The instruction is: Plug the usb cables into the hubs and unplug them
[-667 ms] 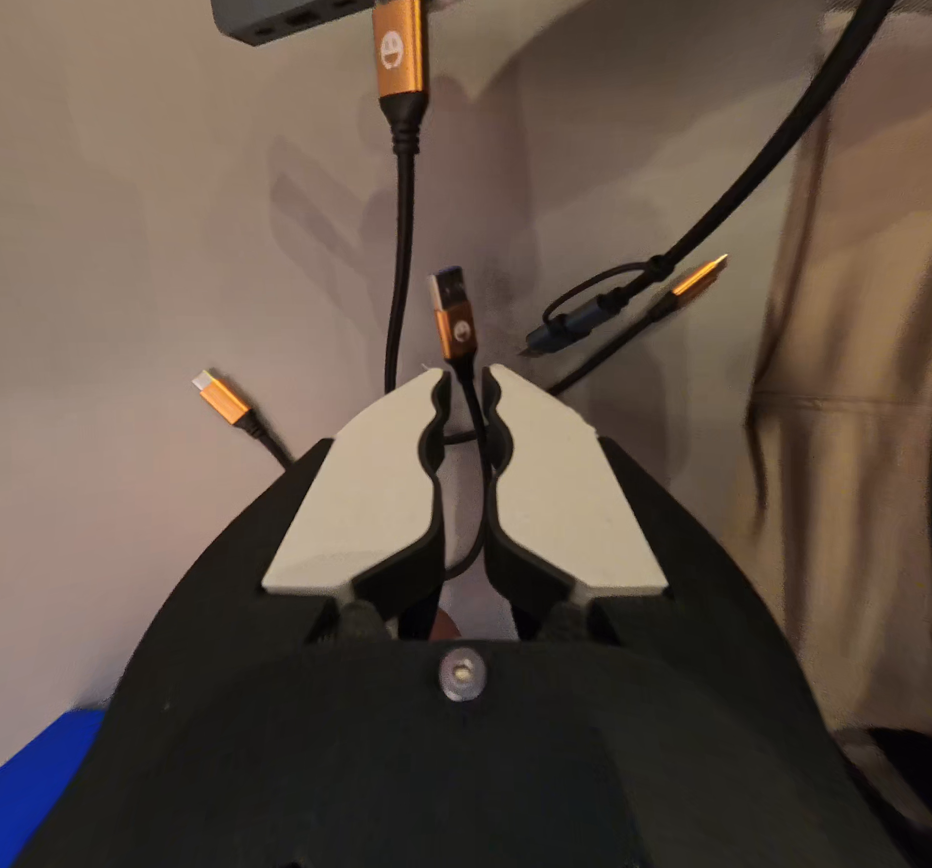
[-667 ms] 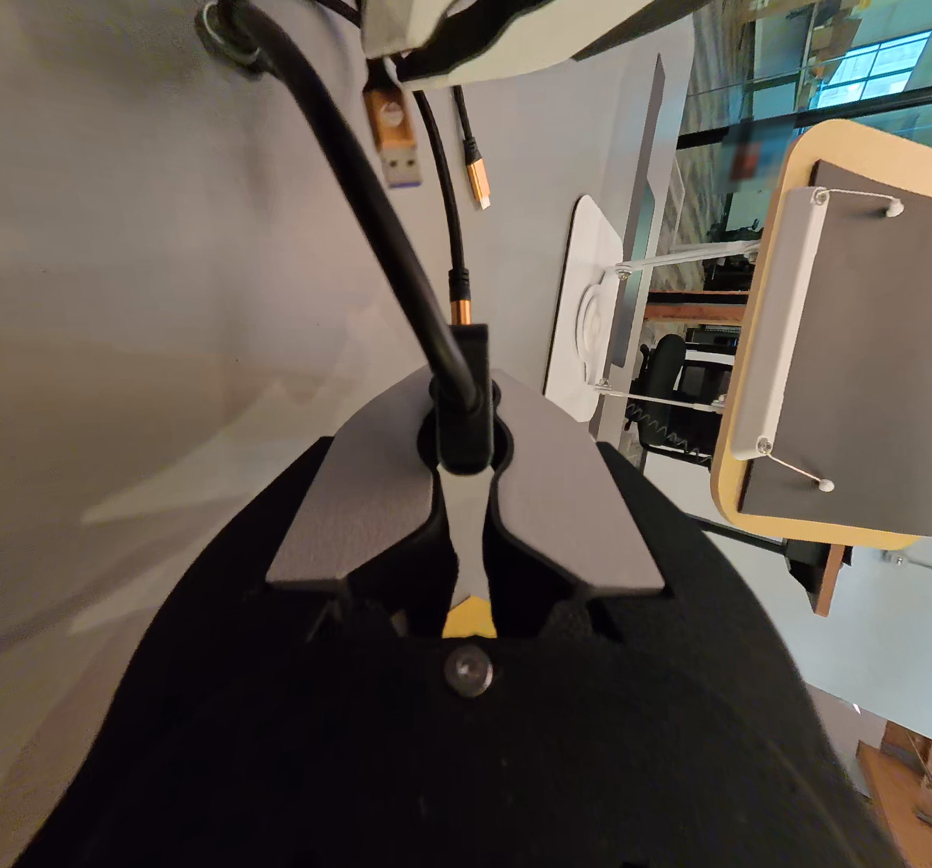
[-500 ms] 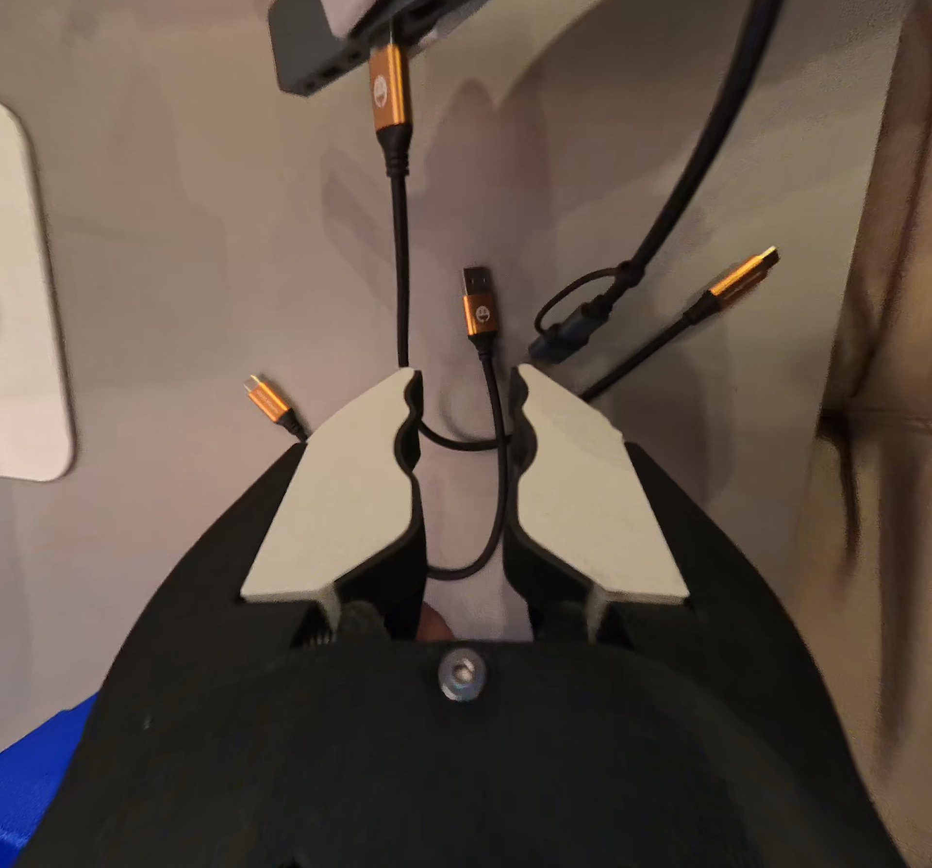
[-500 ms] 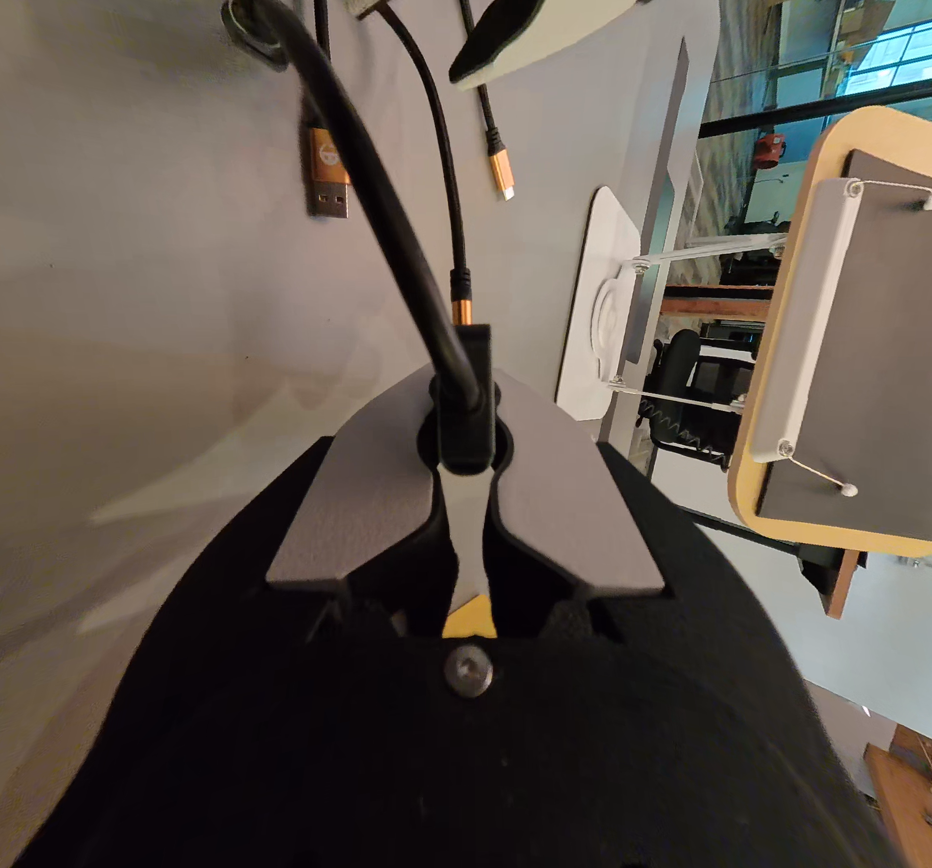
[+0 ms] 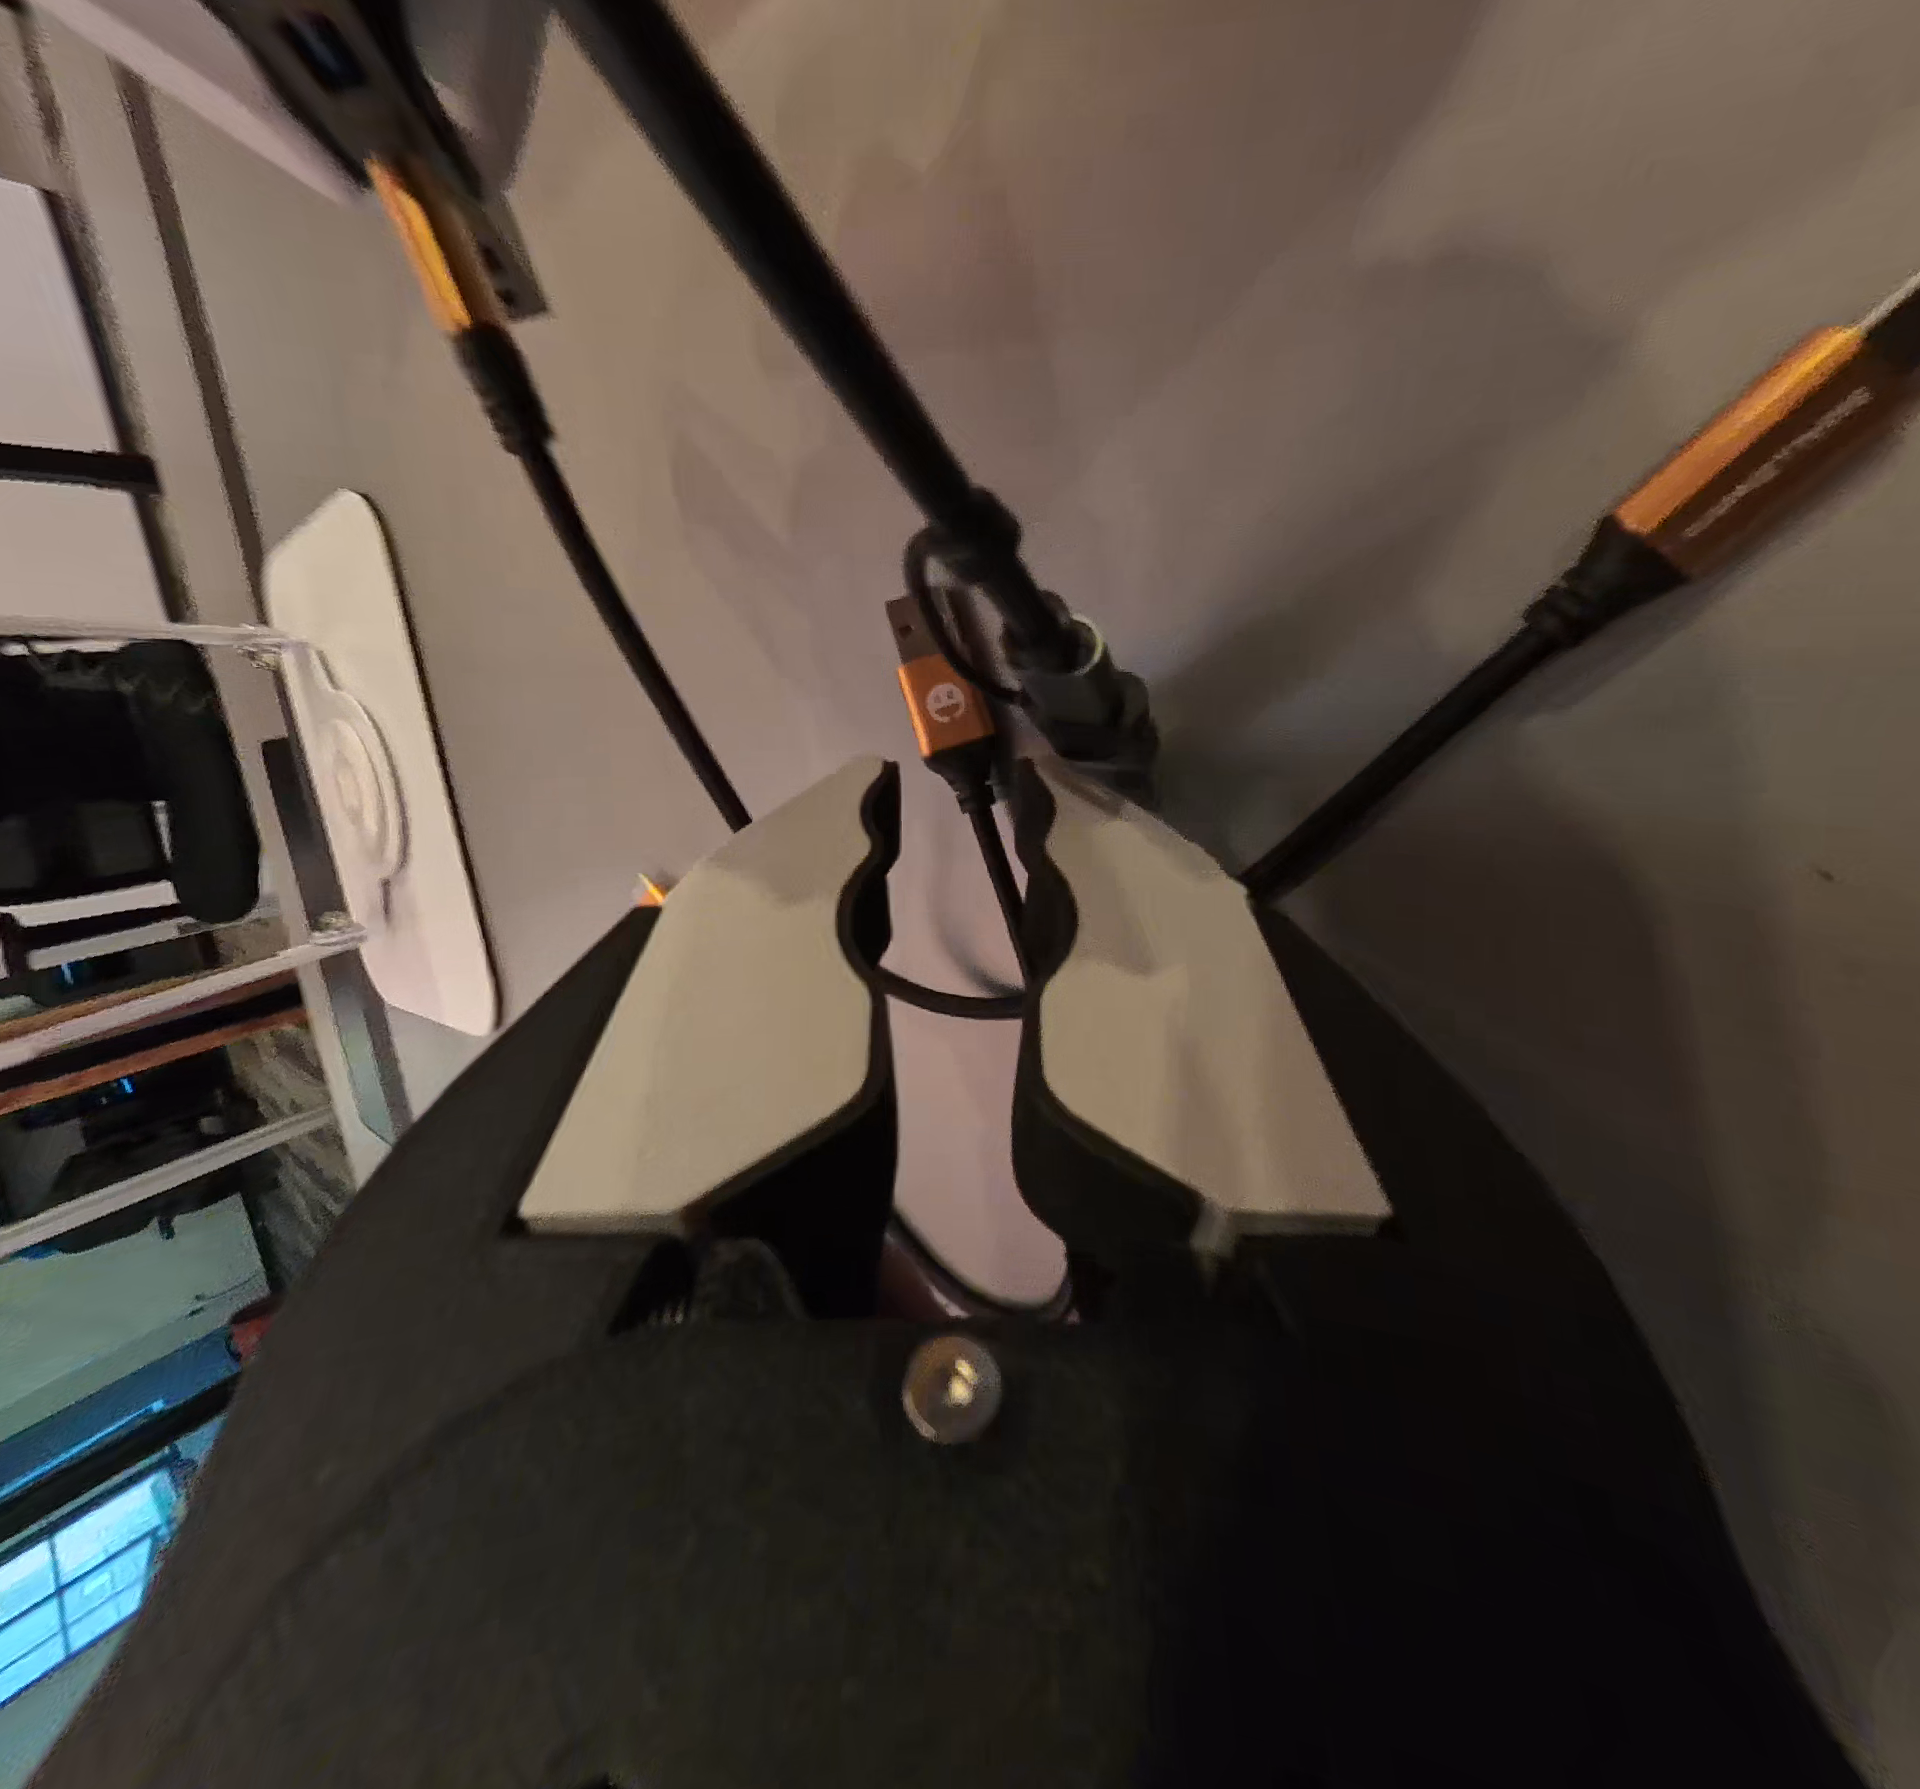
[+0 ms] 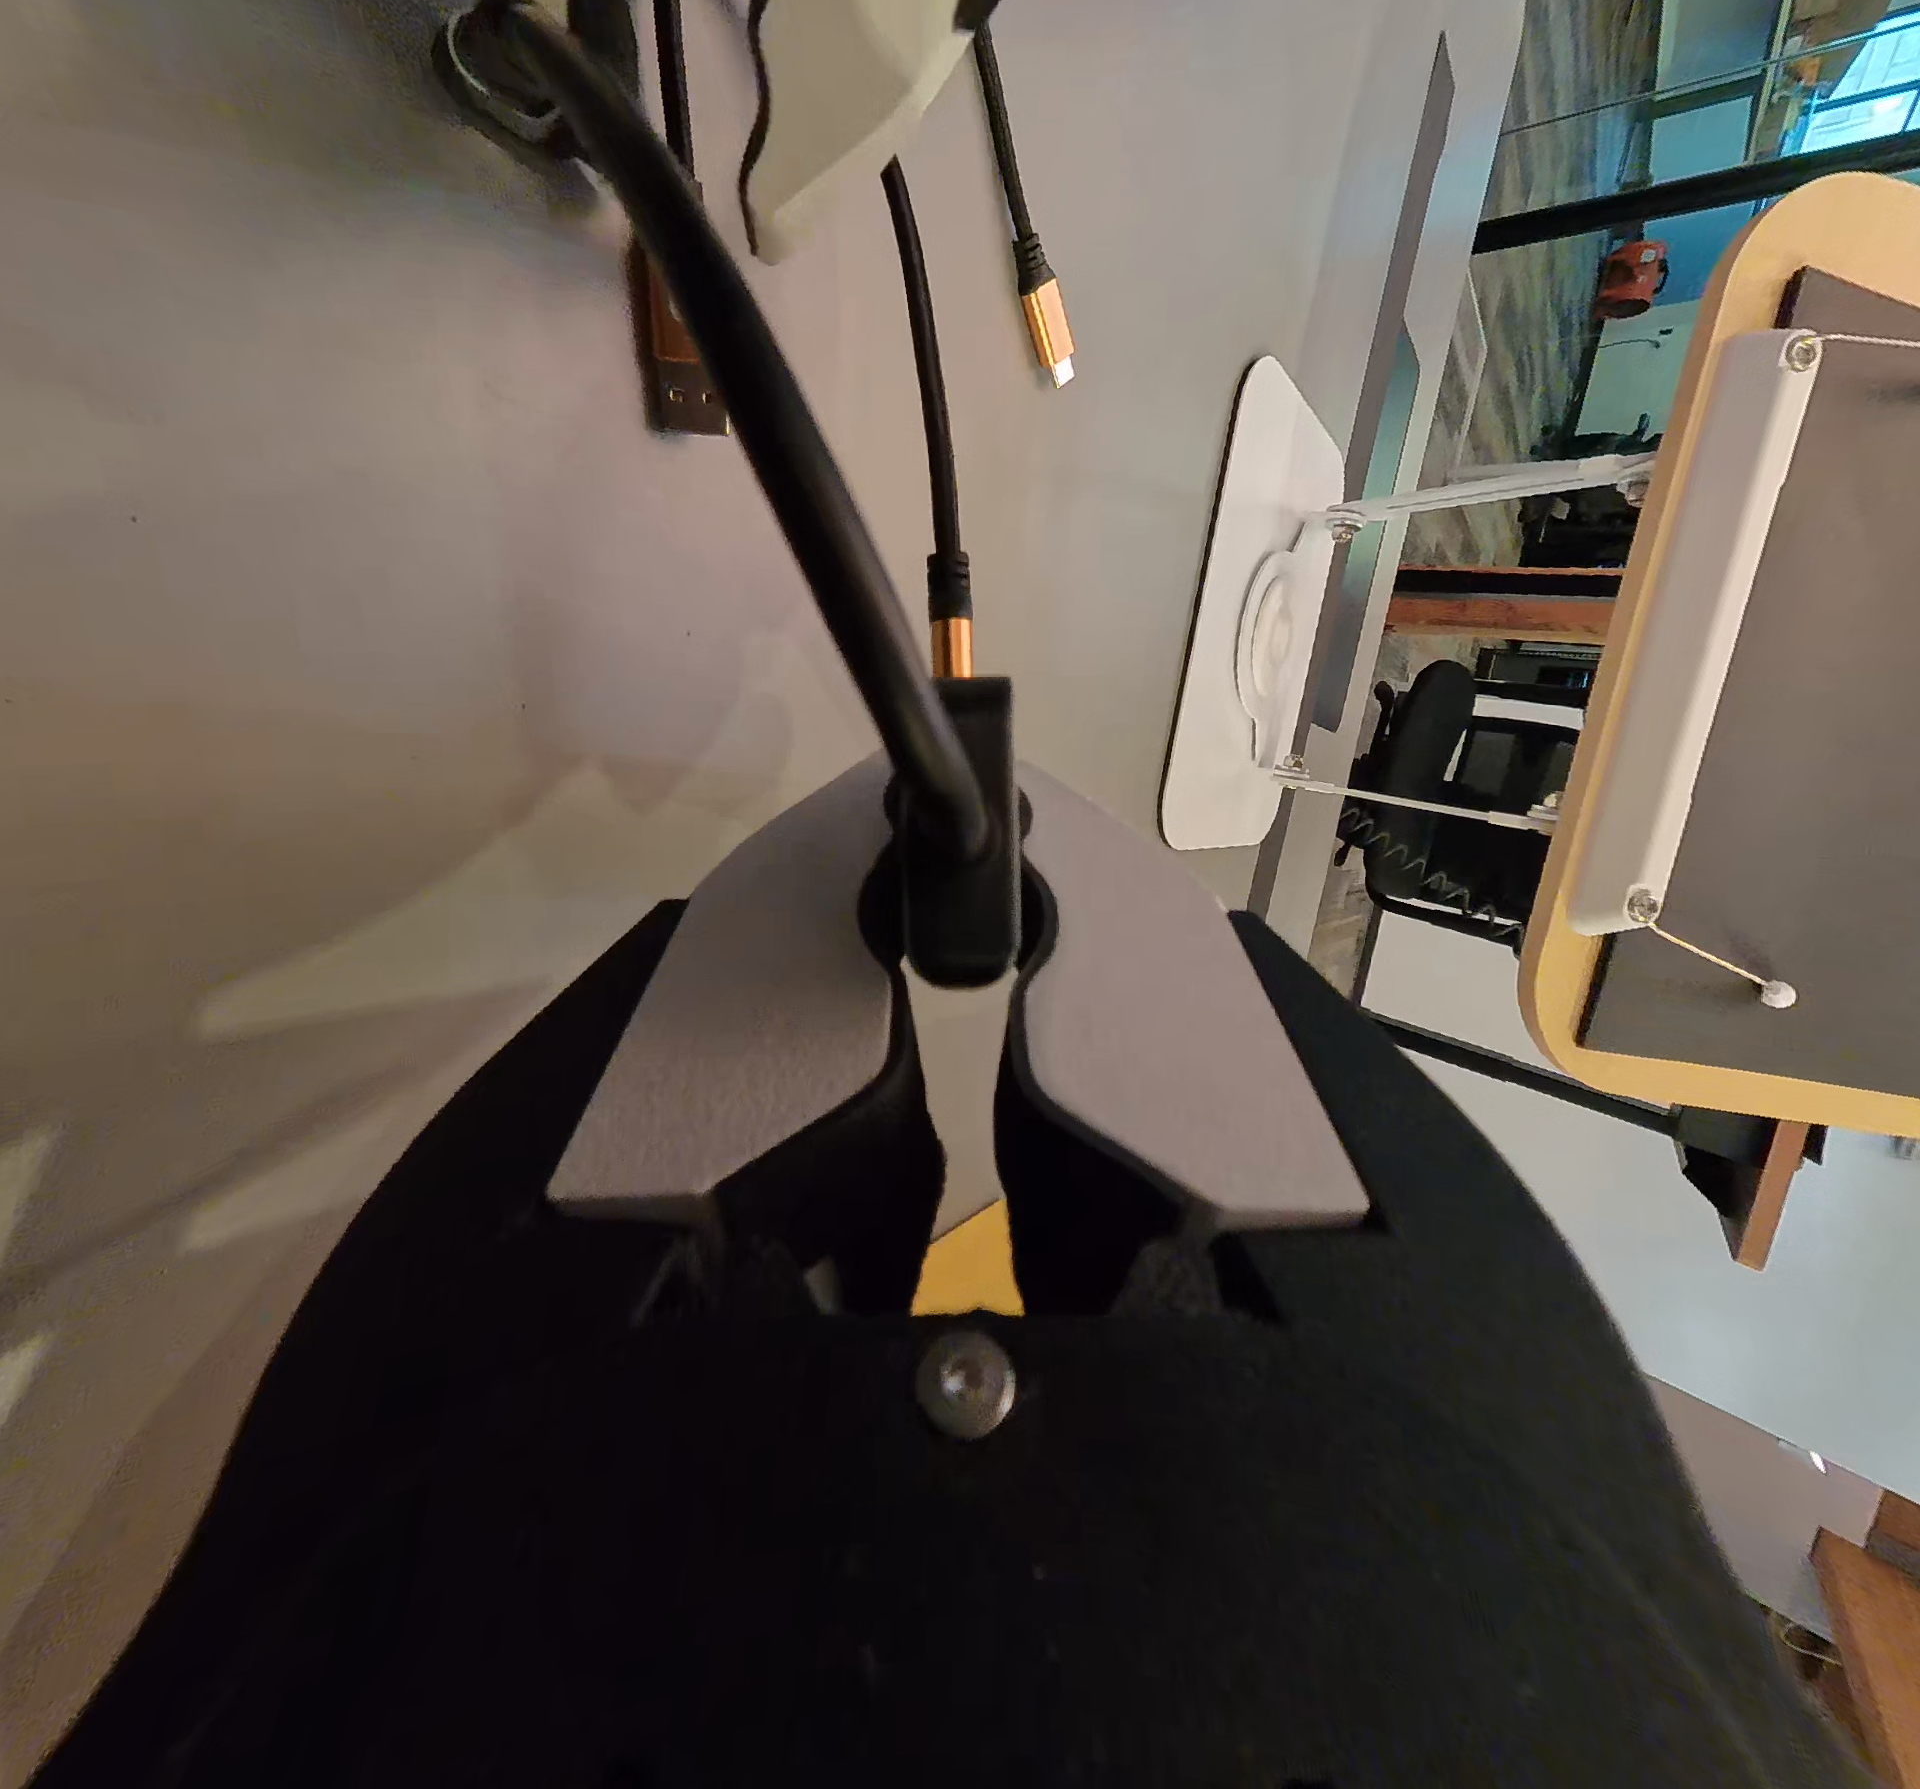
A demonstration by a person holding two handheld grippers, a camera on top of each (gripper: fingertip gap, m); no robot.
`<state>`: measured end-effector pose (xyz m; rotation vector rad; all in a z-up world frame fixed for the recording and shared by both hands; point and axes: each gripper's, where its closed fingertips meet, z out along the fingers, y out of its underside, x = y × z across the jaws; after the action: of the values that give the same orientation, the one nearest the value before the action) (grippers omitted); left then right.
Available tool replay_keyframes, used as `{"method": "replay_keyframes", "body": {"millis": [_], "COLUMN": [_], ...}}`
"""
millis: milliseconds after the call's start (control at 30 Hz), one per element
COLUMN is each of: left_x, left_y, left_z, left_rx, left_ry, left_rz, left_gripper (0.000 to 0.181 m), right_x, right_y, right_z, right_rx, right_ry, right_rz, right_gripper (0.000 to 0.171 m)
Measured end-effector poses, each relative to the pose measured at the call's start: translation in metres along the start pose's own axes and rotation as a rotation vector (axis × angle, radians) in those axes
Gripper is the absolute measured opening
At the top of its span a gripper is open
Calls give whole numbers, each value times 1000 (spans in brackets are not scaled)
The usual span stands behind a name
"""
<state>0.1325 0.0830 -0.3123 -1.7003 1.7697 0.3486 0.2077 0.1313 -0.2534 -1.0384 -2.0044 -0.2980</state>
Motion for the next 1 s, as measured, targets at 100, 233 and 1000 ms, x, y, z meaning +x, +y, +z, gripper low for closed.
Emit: {"method": "replay_keyframes", "body": {"millis": [100,233,1000], "left_x": [-2,-7,-9], "left_y": [3,5,-3], "left_z": [7,11,2], "left_rx": [-6,-36,104], "left_ry": [-20,-51,223], "left_rz": [-8,16,-370], "left_gripper": [9,8,5], "right_x": [0,1,7], "right_y": [0,0,-4], "right_z": [0,0,-6], "right_rx": [0,3,56], "right_ry": [1,3,25], "right_rz": [1,5,50], "right_gripper": [11,11,11]}}
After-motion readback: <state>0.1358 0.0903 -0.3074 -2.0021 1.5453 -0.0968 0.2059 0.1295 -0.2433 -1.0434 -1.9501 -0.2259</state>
